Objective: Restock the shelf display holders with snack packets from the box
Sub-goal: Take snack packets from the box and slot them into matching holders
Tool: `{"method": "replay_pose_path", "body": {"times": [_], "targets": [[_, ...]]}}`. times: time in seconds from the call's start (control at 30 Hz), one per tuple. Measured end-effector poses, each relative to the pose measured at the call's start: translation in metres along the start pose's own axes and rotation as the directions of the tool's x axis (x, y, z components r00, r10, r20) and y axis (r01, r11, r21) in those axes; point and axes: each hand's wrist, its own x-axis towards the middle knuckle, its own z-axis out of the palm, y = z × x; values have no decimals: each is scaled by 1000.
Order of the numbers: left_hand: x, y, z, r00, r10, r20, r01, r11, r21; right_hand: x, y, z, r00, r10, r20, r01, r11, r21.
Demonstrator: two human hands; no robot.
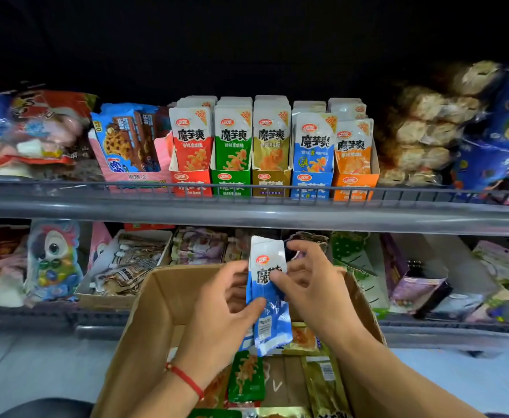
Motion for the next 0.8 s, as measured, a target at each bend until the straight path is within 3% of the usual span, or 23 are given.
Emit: {"method": "replay_pose_path", "body": {"times": [0.1, 0.2, 0.3, 0.4, 0.47, 0.53, 0.57, 0.63, 0.7, 0.8], "targets": [[-1, 2, -1, 999, 29, -41, -29, 1000, 0, -9, 0, 8, 994, -93, 49, 97, 991, -91], [-4, 3, 0, 997, 78, -30, -78, 997, -2, -19, -4, 15, 968, -82, 236, 68, 995, 66], [-9, 5, -1, 993, 67, 93, -65, 998, -24, -18, -3, 14, 946, -83, 312, 69, 996, 54], [-7, 9, -12, 965, 77, 250, -76, 997, -17, -9, -8, -1, 942, -60, 330, 5, 986, 166], [3, 15, -24, 981, 133, 141, -143, 988, 61, -3, -11, -16, 892, -3, 452, -129, 957, 260], [19, 25, -33, 980, 187, 60, -193, 975, 107, -1, -16, -30, 789, 34, 613, -276, 912, 305], [29, 31, -36, 975, 195, 108, -206, 972, 109, 0, -16, -34, 744, 31, 668, -304, 905, 297], [48, 43, -35, 931, 155, 330, -205, 971, 123, 1, -17, -39, 694, 13, 720, -322, 900, 294], [65, 55, -30, 876, 126, 466, -249, 945, 214, 4, -16, -40, 687, 17, 726, -356, 879, 316], [88, 77, -25, 891, 161, 424, -298, 912, 281, 15, -15, -52, 778, 36, 627, -309, 891, 333]]}}
